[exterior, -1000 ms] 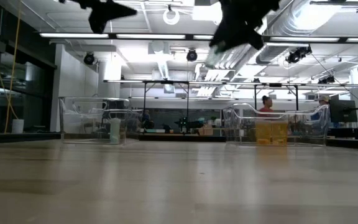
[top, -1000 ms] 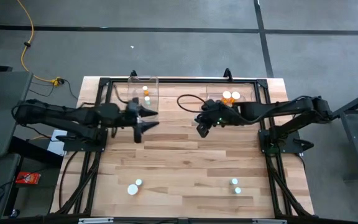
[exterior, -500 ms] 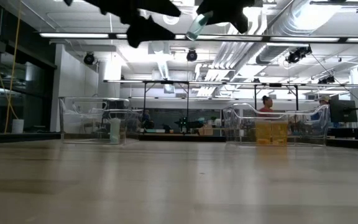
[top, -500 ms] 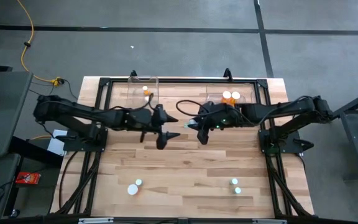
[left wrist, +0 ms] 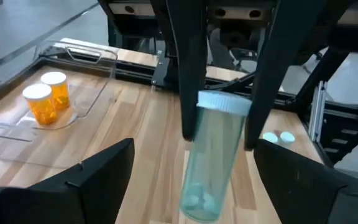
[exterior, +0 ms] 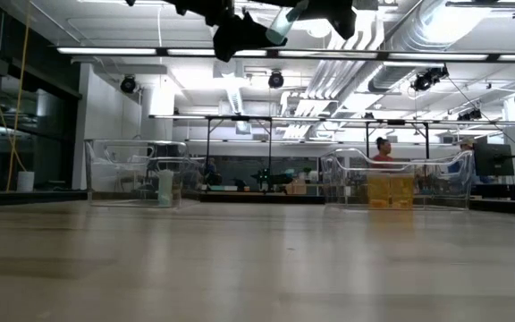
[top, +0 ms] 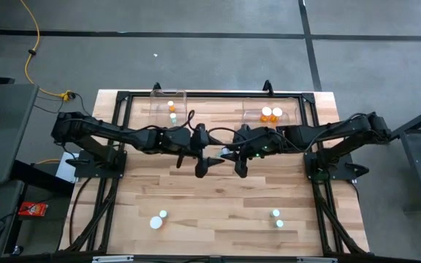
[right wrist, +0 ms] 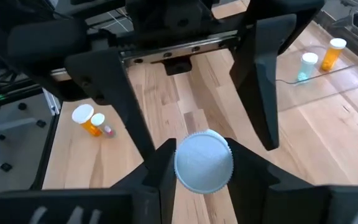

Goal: Pick and place medicine bottles into bin by pill shape (circle, oval)
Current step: Put the blue pill bottle into the right transparent bin

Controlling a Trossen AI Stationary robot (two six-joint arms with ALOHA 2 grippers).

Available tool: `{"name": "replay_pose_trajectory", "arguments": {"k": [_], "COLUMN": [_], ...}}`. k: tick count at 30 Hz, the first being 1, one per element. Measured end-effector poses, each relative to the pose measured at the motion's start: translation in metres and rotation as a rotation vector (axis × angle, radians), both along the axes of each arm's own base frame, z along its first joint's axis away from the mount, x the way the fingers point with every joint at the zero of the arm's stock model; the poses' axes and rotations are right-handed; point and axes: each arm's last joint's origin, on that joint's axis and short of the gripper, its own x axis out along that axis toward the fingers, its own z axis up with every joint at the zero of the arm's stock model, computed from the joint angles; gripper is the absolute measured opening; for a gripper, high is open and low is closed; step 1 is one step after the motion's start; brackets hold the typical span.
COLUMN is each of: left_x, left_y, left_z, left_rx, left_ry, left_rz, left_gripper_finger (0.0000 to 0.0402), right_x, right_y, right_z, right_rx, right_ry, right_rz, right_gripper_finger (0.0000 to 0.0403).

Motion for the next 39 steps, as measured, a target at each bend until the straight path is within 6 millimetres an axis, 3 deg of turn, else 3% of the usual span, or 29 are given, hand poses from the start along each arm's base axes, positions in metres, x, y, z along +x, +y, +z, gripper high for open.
{"name": "replay_pose_trajectory", "arguments": {"k": [24,34,39], "left_x": [-0.0008,-0.001,-0.006], "left_y": [-0.0017,-0.0014,0.0013], "left_z": [0.0008,0.0004,0.0012], "left_rx": [0.031,0.027,0.038], "left_ry": [0.006,0.01,0.044], "left_rz": [-0.042,-0.038,-0.032], "left_gripper_finger": [0.0098,0.0086,0.0087], "right_x": [0.0028,0.0029,0.0027], "right_y": [-0.0006,-0.0024,-0.003], "right_z": [0.0048,0.0046,0.0071], "right_rx": [-0.04,-0.071,-0.07], "right_ry": [-0.056,-0.052,-0.051], "right_rz": [0.022,0.029,0.006], "right_gripper_finger": [0.0101,0.0112,0.0146]}}
